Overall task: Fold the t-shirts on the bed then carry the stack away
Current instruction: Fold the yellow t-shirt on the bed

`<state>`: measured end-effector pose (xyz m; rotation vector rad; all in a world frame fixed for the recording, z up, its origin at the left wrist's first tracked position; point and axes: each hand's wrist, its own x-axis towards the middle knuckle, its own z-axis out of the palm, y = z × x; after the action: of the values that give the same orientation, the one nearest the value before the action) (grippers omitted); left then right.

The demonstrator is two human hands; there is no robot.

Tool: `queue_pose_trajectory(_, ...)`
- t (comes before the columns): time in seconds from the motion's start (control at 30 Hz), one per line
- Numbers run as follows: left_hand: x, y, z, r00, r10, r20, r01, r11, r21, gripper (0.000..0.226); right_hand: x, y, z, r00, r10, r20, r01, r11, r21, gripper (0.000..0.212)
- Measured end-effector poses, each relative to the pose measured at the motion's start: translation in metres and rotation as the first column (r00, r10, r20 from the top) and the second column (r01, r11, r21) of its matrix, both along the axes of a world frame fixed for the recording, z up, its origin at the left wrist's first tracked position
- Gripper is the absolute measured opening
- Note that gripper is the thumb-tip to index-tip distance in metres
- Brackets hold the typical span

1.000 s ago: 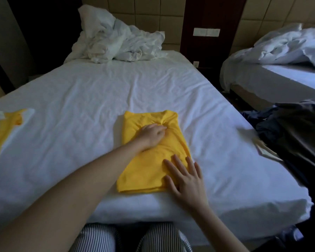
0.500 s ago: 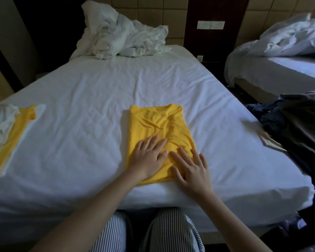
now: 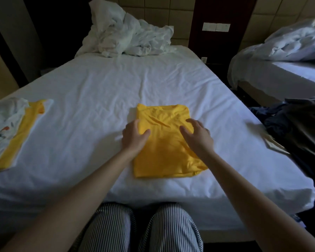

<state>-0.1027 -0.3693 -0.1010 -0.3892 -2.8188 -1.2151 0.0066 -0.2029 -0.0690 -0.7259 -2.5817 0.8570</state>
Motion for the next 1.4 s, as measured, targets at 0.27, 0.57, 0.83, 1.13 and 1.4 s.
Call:
queue_pose_trajectory(0.27, -0.001, 0.020, -0.016, 0.993, -0.037, -0.108, 0.007, 0.964, -0.267, 0.076, -0.024, -0.018, -0.044, 0.984, -0.136, 0.118, 0.110, 0.972, 0.206, 0.061)
queue_pose_trajectory(0.57, -0.005, 0.010, -0.004, 0.956, -0.280, 0.087, 0.293, 0.911, -0.291, 0.050, -0.009, -0.030, -0.036, 0.996, -0.055, 0.073, 0.043, 0.987, 0.154, 0.047)
queue_pose_trajectory(0.83, 0.032, -0.029, -0.010, 0.963, -0.270, 0.013, 0.271, 0.961, -0.064, 0.056, 0.028, -0.066, -0.038, 0.998, -0.055, 0.042, 0.053, 0.998, 0.032, 0.051)
queue_pose_trajectory(1.13, 0.017, -0.124, -0.007, 0.964, -0.264, 0.022, 0.259, 0.959, 0.118, 0.063, -0.004, -0.131, -0.013, 0.999, -0.015, -0.028, -0.002, 0.845, -0.534, 0.069)
queue_pose_trajectory(1.4, 0.008, -0.149, -0.014, 0.938, -0.313, 0.147, 0.289, 0.943, 0.165, 0.067, -0.008, -0.170, -0.036, 0.998, 0.035, 0.061, -0.021, 0.978, -0.206, 0.071)
